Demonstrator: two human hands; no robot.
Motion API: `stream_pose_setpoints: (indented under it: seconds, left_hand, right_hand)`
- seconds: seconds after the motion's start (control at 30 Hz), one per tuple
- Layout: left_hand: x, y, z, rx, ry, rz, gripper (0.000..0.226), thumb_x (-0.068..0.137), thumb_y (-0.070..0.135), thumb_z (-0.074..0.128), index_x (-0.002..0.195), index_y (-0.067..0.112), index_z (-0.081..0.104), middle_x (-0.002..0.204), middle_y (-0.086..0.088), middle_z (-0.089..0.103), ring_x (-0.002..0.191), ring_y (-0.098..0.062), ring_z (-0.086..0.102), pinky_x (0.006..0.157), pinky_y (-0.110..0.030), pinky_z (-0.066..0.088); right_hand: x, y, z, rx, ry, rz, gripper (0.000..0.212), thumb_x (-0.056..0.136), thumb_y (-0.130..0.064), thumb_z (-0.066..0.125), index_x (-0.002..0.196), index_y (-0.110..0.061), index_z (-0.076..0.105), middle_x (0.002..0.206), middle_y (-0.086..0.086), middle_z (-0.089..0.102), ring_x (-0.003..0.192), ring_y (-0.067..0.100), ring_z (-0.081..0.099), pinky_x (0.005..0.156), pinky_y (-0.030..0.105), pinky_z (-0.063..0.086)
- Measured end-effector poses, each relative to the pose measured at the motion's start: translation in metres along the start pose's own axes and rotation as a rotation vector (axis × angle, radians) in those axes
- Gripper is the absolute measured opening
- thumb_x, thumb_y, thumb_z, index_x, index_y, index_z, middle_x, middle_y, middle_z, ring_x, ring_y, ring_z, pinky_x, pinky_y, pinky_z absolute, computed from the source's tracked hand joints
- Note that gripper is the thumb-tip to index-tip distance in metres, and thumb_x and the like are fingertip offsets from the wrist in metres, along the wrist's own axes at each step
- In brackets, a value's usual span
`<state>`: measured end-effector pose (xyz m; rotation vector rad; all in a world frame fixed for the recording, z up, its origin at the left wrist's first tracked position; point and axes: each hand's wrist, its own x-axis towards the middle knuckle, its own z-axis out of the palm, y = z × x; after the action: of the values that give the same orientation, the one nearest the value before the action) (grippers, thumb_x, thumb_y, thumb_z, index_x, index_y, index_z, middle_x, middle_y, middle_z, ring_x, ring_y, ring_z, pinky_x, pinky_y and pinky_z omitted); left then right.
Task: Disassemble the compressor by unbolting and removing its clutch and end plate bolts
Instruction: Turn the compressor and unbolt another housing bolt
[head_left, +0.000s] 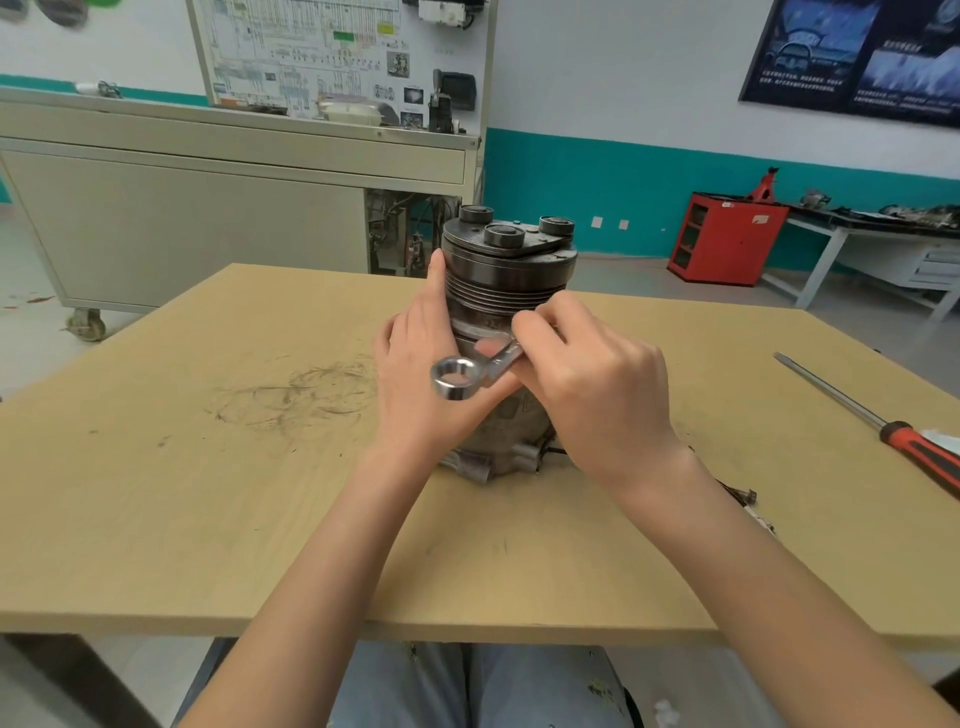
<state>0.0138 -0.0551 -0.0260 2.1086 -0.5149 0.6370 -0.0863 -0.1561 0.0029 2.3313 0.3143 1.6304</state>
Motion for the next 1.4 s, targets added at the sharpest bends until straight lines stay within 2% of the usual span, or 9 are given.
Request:
stream_pose_setpoints:
  seconds: [0.2,0.33,0.43,0.63,0.83,0.97,1.07,1.17,1.4]
  left_hand:
    - [-0.014,0.0,0.0,0.044,0.049,0.081,0.107,0.077,0.052,0.069,0.155,0.017,0.006,0.141,0.001,0.049,0.129,-0.02,0.045,0.109,-0.033,0.02]
    - [-0.017,0.003,-0.003,0.056,0.075,0.099,0.112,0.07,0.074,0.052,0.154,0.012,0.013,0.142,-0.001,0.049,0.128,-0.02,0.045,0.107,-0.037,0.024]
    - [-0.019,0.004,-0.002,0.067,0.088,0.105,0.111,0.068,0.067,0.057,0.154,0.01,0.016,0.141,-0.003,0.05,0.127,-0.022,0.047,0.105,-0.038,0.026]
    - [-0.017,0.002,-0.002,0.062,0.083,0.106,0.11,0.068,0.068,0.057,0.154,0.012,0.015,0.141,-0.001,0.049,0.128,-0.021,0.045,0.107,-0.038,0.024]
    - [-0.017,0.003,-0.002,0.067,0.088,0.108,0.11,0.068,0.068,0.057,0.154,0.012,0.015,0.143,-0.001,0.048,0.128,-0.022,0.046,0.107,-0.038,0.024]
    - [-0.017,0.002,-0.001,0.066,0.094,0.108,0.11,0.069,0.067,0.058,0.154,0.012,0.016,0.143,-0.001,0.048,0.129,-0.021,0.045,0.107,-0.037,0.024]
    - [-0.017,0.001,-0.001,0.068,0.096,0.11,0.11,0.069,0.067,0.058,0.154,0.012,0.016,0.143,0.0,0.049,0.129,-0.021,0.045,0.107,-0.037,0.024]
    - [-0.017,0.0,0.0,0.067,0.098,0.112,0.11,0.069,0.068,0.058,0.154,0.012,0.016,0.142,0.0,0.049,0.129,-0.02,0.045,0.108,-0.038,0.024]
    - [-0.017,0.0,0.001,0.077,0.112,0.116,0.111,0.068,0.072,0.054,0.154,0.011,0.016,0.142,-0.002,0.049,0.128,-0.021,0.047,0.104,-0.038,0.026]
  right_hand:
    - [-0.007,0.007,0.003,0.143,0.062,0.028,0.019,0.083,-0.019,0.073,0.073,-0.004,0.067,0.071,0.008,0.065,0.052,0.019,0.058,0.038,0.026,0.044]
    - [-0.012,0.026,0.009,0.361,0.13,0.005,0.035,0.095,-0.026,0.054,0.079,0.001,0.069,0.076,0.012,0.068,0.061,0.023,0.063,0.05,0.028,0.051]
    - [-0.022,0.04,0.013,0.798,0.106,0.261,0.028,0.098,-0.019,0.045,0.092,-0.001,0.066,0.088,0.014,0.068,0.074,0.02,0.067,0.069,0.023,0.054]
    - [-0.034,0.067,0.025,1.34,-0.055,0.897,0.029,0.099,-0.024,0.036,0.095,-0.014,0.063,0.082,0.002,0.073,0.065,0.021,0.07,0.058,0.025,0.055]
    - [-0.027,0.097,0.054,1.655,-0.382,1.093,0.039,0.103,-0.028,0.03,0.104,-0.007,0.062,0.075,0.005,0.07,0.057,0.016,0.064,0.053,0.022,0.051]
    - [-0.021,0.099,0.057,1.753,-0.365,1.119,0.045,0.101,-0.033,0.032,0.093,-0.01,0.07,0.07,0.006,0.07,0.057,0.014,0.065,0.053,0.02,0.052]
    - [-0.015,0.097,0.044,1.659,-0.15,1.092,0.048,0.096,-0.037,0.037,0.077,-0.01,0.073,0.061,0.004,0.068,0.051,0.013,0.064,0.049,0.019,0.051]
    - [-0.005,0.092,0.024,1.324,0.008,0.932,0.038,0.098,-0.034,0.043,0.079,-0.012,0.067,0.058,0.0,0.068,0.048,0.015,0.064,0.046,0.022,0.052]
    - [0.011,0.051,-0.003,0.521,0.023,0.207,0.044,0.093,-0.031,0.051,0.066,0.0,0.068,0.054,0.009,0.063,0.044,0.022,0.06,0.044,0.036,0.05]
